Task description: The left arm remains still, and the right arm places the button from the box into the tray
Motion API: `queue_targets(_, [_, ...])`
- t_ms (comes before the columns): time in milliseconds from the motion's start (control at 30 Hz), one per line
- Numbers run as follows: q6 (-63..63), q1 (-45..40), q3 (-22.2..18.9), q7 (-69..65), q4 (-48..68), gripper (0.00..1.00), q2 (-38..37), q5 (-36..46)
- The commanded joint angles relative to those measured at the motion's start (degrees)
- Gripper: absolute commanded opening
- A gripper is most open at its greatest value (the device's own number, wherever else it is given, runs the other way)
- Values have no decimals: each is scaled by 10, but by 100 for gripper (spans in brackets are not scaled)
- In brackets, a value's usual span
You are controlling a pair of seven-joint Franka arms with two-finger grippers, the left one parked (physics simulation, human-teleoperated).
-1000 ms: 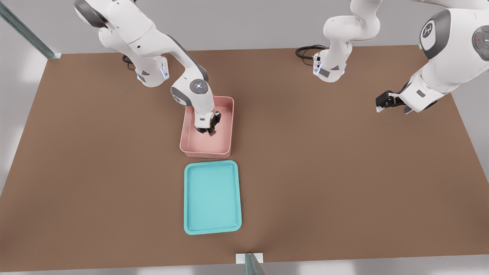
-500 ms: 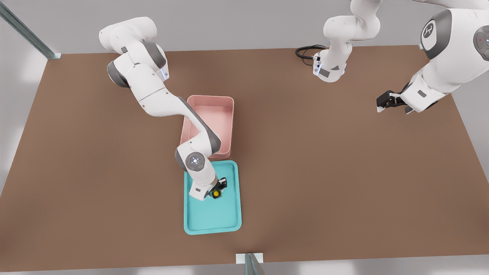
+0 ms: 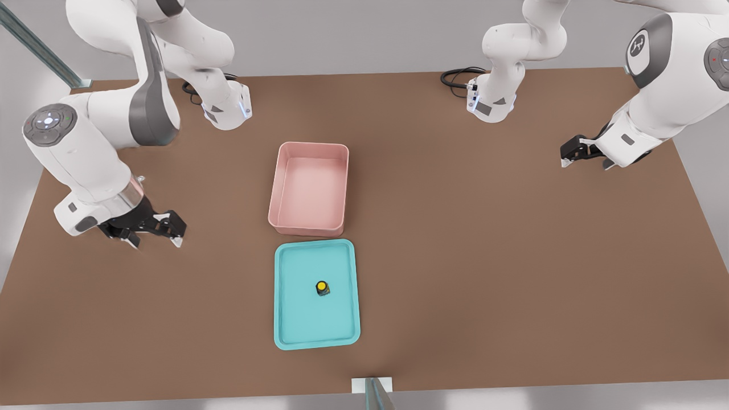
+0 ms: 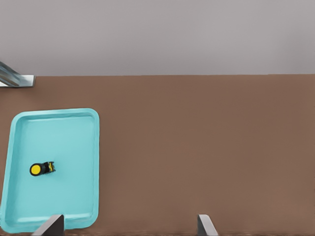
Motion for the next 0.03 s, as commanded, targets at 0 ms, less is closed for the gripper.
queue_targets(0, [-103,4,-2,-48,5,100,-2,11])
